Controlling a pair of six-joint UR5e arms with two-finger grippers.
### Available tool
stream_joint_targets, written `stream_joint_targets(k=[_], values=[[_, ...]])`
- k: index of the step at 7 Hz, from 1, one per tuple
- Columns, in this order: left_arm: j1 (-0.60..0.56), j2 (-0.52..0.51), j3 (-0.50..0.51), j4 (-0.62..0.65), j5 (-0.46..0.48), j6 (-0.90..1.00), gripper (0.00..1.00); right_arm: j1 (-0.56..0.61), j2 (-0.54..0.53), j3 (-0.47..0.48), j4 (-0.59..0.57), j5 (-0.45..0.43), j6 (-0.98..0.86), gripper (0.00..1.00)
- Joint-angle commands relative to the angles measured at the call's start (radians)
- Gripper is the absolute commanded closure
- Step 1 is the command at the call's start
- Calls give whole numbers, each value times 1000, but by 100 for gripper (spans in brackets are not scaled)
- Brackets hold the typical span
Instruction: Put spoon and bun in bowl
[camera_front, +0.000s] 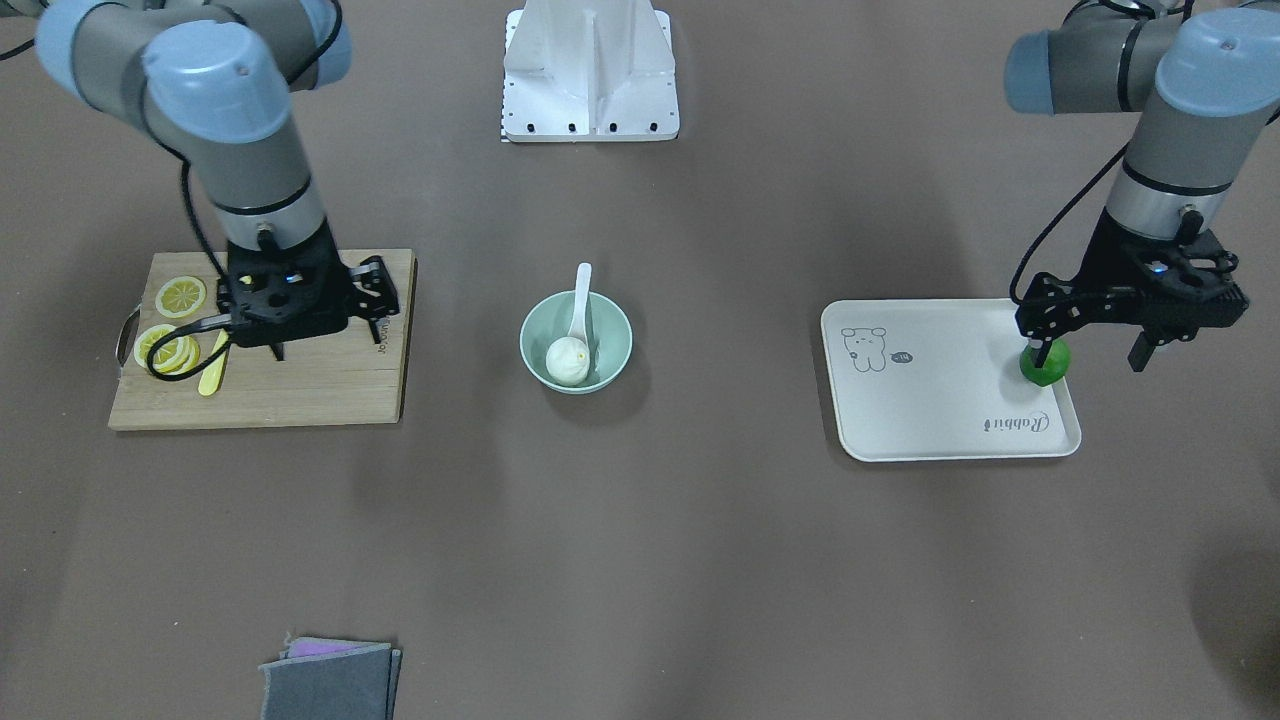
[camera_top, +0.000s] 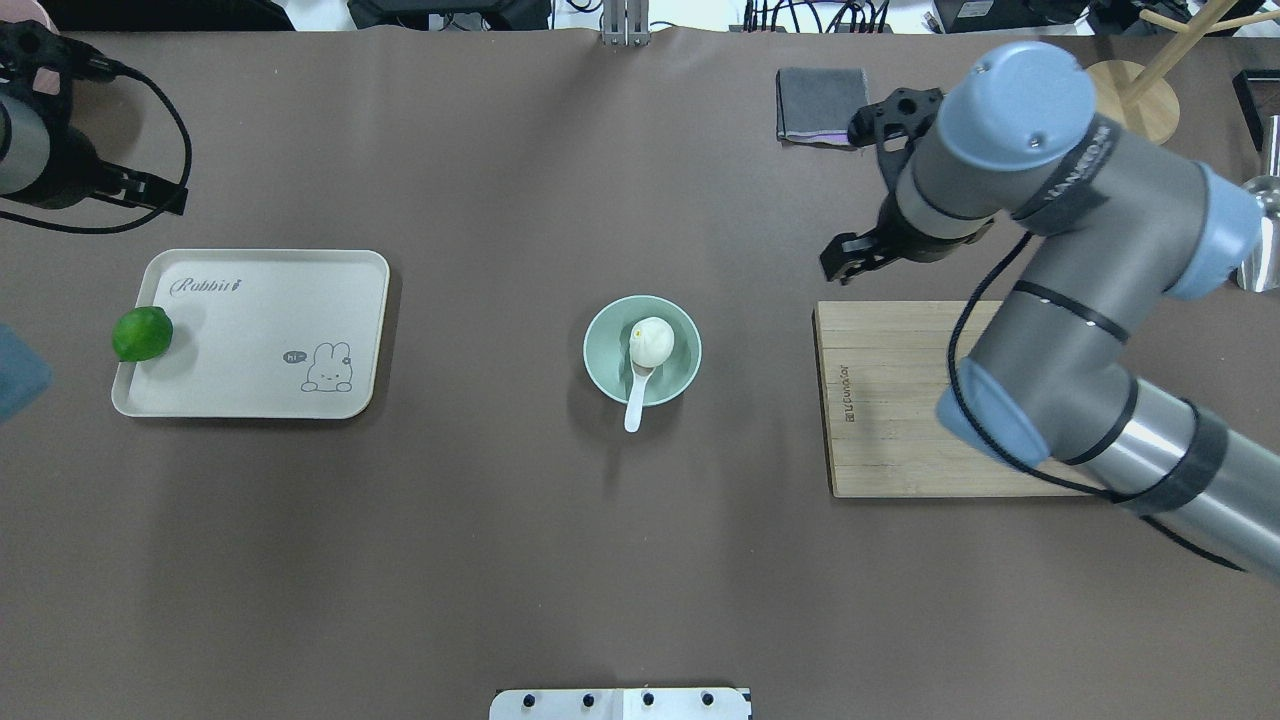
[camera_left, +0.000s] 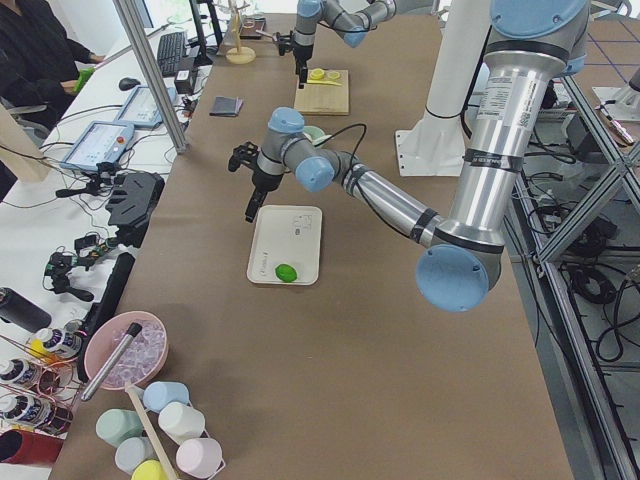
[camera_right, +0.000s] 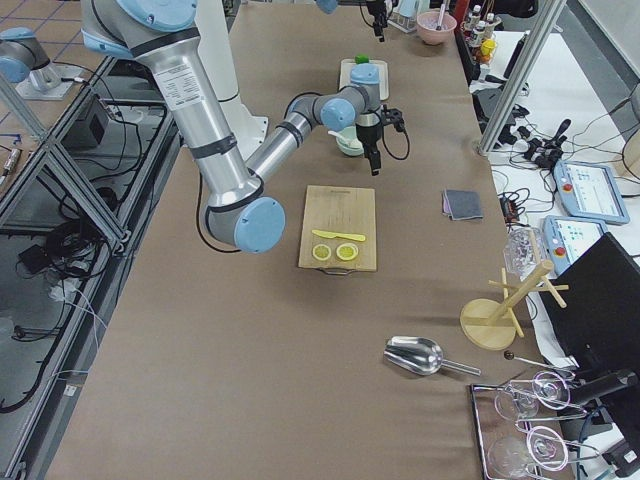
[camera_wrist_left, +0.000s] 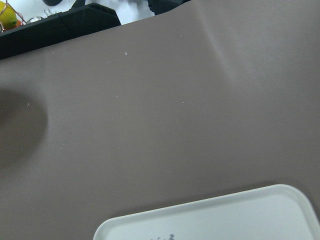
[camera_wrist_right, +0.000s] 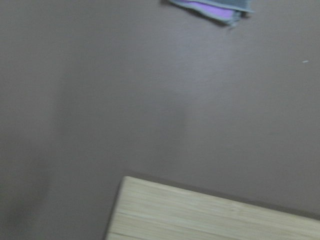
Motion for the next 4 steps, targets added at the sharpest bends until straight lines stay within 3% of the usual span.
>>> stream_joint_targets(k=[1,3,4], values=[[-140,117,-4,-24,-177,85,2,240,-147,-2,9,121,-217,0],[-355,188,23,3,-367,163,2,435,-237,-37,6,286,-406,0],[-435,236,51,-4,-424,167,2,557,-275,-128,11,391,-500,0]])
